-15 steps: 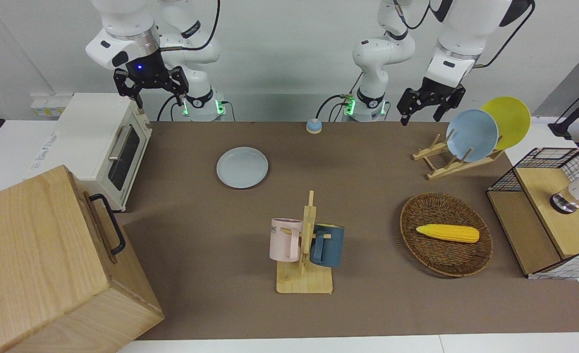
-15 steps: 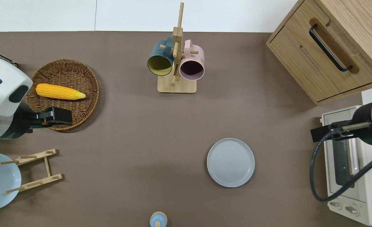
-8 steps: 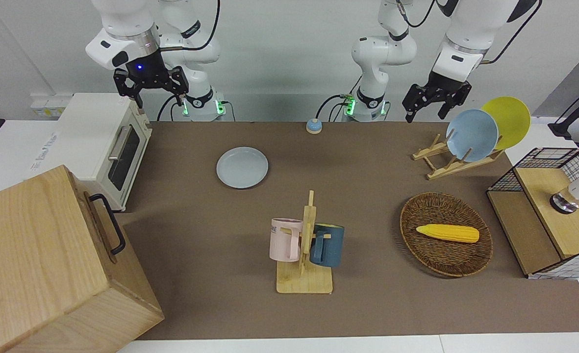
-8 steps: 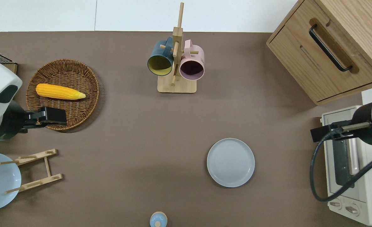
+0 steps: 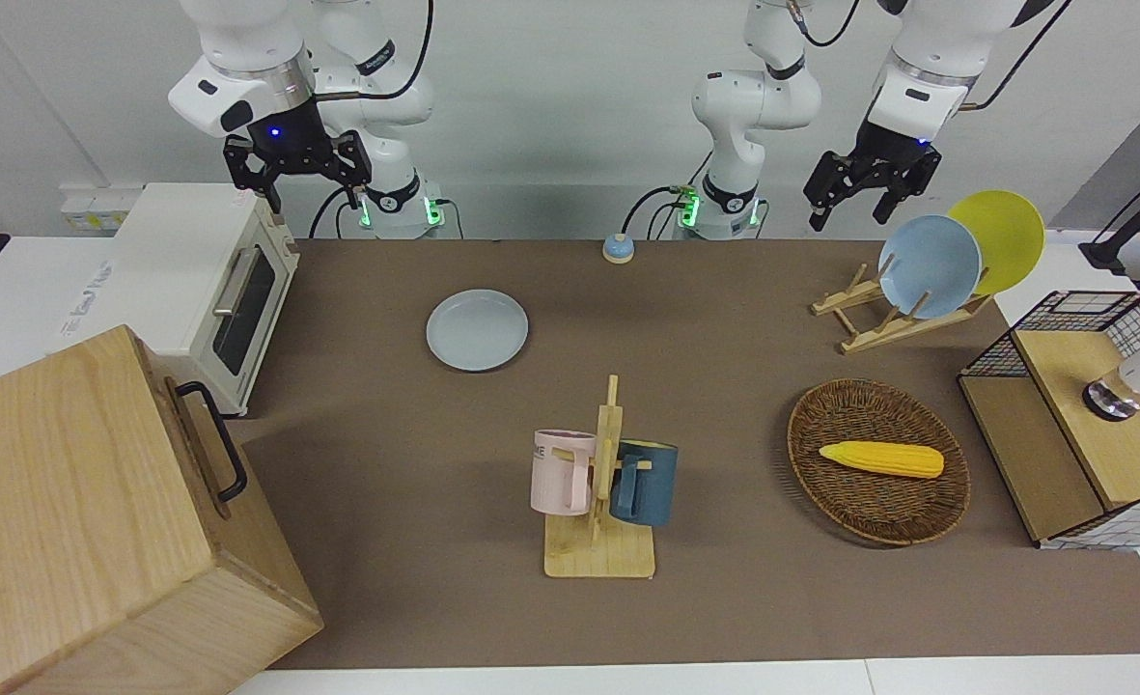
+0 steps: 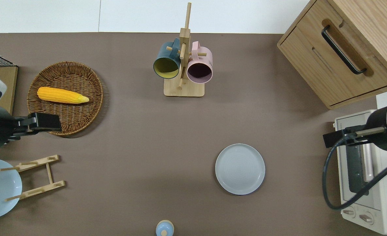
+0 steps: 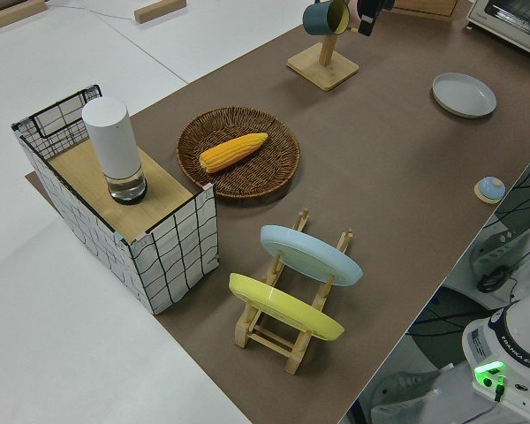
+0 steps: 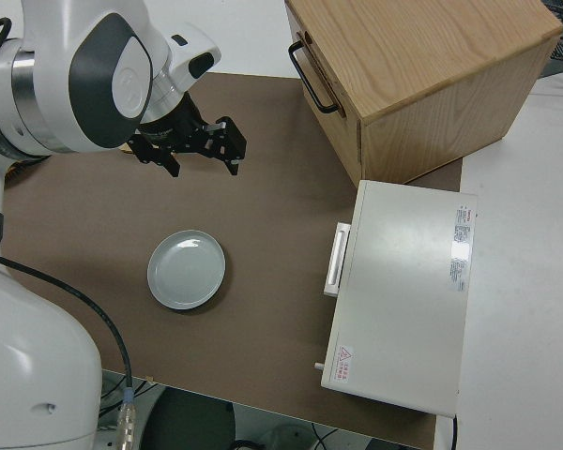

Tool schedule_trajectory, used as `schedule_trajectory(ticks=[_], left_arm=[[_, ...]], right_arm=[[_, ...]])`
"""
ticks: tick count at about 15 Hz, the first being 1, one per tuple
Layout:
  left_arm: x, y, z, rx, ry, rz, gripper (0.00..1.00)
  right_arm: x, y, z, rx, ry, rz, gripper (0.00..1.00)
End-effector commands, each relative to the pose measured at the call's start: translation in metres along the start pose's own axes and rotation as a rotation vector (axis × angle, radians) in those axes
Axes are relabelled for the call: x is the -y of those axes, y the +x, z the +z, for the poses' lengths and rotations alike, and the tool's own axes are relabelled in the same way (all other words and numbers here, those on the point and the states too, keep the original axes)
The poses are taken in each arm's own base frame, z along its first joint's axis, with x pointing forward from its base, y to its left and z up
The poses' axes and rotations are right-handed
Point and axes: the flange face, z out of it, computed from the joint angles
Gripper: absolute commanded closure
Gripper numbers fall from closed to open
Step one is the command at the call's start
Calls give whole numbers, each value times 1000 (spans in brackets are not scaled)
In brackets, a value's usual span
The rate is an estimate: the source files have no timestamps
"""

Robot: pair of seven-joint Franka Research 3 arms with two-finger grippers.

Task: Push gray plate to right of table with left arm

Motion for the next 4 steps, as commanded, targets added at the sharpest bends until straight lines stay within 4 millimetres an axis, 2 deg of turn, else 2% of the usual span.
schedule_trajectory(ticks=[1, 4], left_arm=[[-7, -5, -3, 4, 9, 21, 0], [-6, -7, -4, 10, 11, 9, 0]], right_arm=[[-1, -5, -2, 6, -2, -4, 5], [-1, -5, -2, 6, -2, -4, 5]])
